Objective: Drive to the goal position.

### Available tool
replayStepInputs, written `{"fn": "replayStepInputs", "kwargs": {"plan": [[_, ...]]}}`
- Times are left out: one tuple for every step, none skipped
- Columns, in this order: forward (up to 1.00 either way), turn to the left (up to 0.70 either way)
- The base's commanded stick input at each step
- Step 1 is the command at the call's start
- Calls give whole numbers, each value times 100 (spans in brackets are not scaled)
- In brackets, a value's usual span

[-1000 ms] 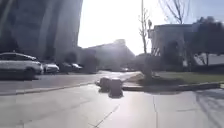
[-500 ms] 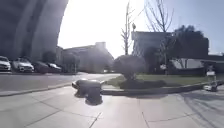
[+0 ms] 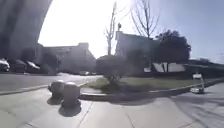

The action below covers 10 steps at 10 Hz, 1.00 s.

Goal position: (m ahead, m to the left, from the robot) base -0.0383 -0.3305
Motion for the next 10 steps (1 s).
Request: {"fn": "replayStepInputs", "kwargs": {"plan": [[100,-12],[100,-19],[100,-26],[100,-33],[100,-37],[100,-37],[100,-37],[100,-37],[100,-37],[100,-37]]}}
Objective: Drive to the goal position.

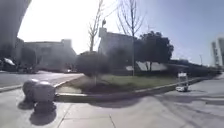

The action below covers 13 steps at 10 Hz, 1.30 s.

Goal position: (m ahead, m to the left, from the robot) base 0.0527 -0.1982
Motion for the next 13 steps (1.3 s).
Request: {"fn": "replayStepInputs", "kwargs": {"plan": [[100,-37],[100,-37],[100,-37],[100,-36],[100,-30],[100,-23],[100,-17],[100,-10],[100,-4],[100,3],[100,-5],[100,-13],[100,-20]]}}
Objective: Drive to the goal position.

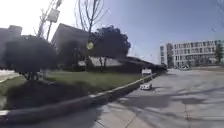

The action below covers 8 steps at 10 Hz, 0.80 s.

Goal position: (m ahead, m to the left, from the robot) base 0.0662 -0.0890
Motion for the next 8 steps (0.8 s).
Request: {"fn": "replayStepInputs", "kwargs": {"plan": [[100,-28],[100,-36],[100,-37],[100,-37],[100,-37],[100,-37],[100,-37],[100,-37]]}}
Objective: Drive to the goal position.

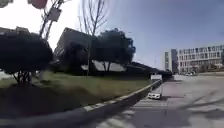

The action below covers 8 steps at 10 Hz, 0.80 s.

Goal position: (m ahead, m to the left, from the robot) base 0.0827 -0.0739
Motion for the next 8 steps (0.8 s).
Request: {"fn": "replayStepInputs", "kwargs": {"plan": [[100,-37],[100,-37],[100,-37],[100,-37],[100,-37],[100,-37],[100,-37],[100,-37]]}}
